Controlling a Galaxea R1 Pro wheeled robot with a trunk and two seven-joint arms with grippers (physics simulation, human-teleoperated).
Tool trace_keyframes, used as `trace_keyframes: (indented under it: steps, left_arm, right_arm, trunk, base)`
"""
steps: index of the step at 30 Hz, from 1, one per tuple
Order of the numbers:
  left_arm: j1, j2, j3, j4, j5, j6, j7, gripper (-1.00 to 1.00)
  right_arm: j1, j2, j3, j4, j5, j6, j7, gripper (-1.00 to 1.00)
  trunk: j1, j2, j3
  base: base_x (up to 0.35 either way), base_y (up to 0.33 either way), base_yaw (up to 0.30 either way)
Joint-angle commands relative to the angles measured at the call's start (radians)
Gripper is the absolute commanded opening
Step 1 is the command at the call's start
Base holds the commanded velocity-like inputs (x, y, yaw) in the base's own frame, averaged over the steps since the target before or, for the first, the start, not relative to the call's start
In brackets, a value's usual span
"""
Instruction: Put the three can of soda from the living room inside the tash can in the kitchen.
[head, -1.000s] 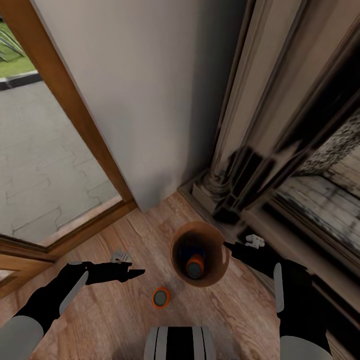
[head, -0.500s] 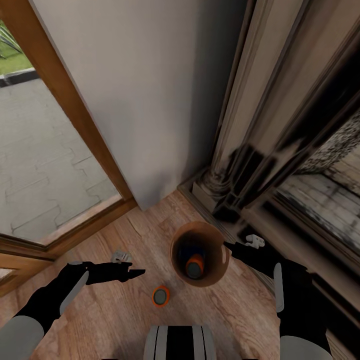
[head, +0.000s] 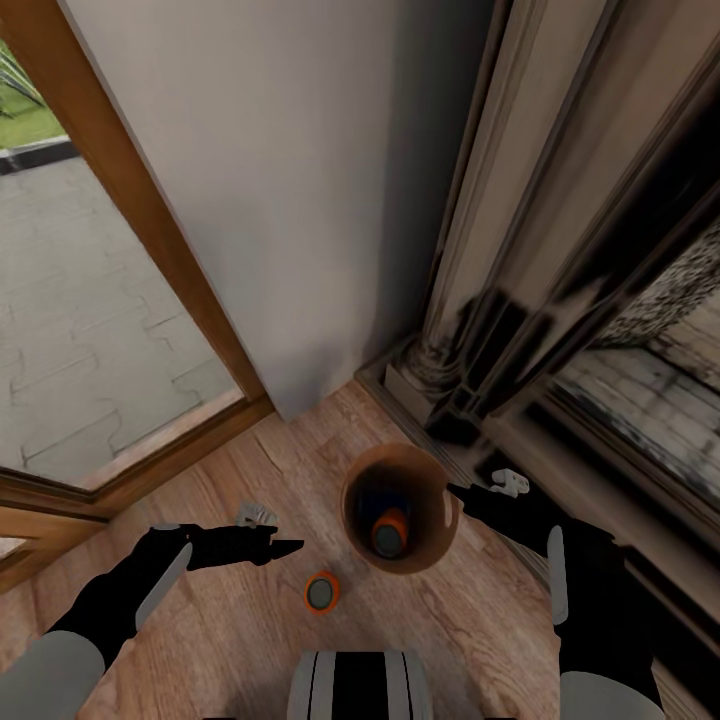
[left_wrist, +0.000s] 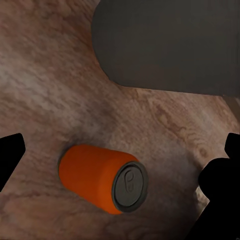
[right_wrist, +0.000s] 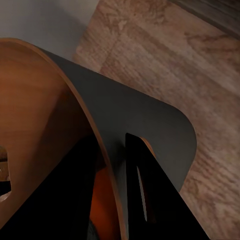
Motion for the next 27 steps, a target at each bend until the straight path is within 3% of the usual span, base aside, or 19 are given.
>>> trace_keyframes:
  steps: [1,5,12,24,27]
  left_arm:
    - [-0.002,0.005,0.006,-0.006,0.006,-0.006,-0.006,1.0]
    - [0.0,0.021,0.007,-0.019,0.029,-0.018,-0.028,1.0]
    - [0.001,0.022,0.009,-0.03,0.03,-0.003,-0.067,1.0]
    - [0.002,0.018,0.008,-0.028,0.026,0.002,-0.135,1.0]
    - [0.001,0.036,0.019,-0.037,0.036,-0.004,-0.151,1.0]
  right_arm:
    - [0.001,0.0,-0.001,-0.006,-0.006,0.006,0.002,-1.0]
    - [0.001,0.0,-0.001,-0.009,0.051,-0.013,0.002,-1.0]
    - [0.001,0.0,-0.001,-0.021,0.188,-0.065,0.002,-1.0]
    - [0.001,0.0,-0.001,-0.023,0.192,-0.059,0.002,-1.0]
    - [0.001,0.0,-0.006,-0.034,0.204,-0.054,0.005,-1.0]
  trunk:
    - [0.0,0.0,0.0]
    - [0.0,0.0,0.0]
    - [0.0,0.0,0.0]
    - [0.0,0.0,0.0]
    - [0.0,0.0,0.0]
  base:
    - [0.0,0.0,0.0]
    - [0.0,0.0,0.0]
    - [0.0,0.0,0.0]
    - [0.0,0.0,0.0]
    - [0.0,0.0,0.0]
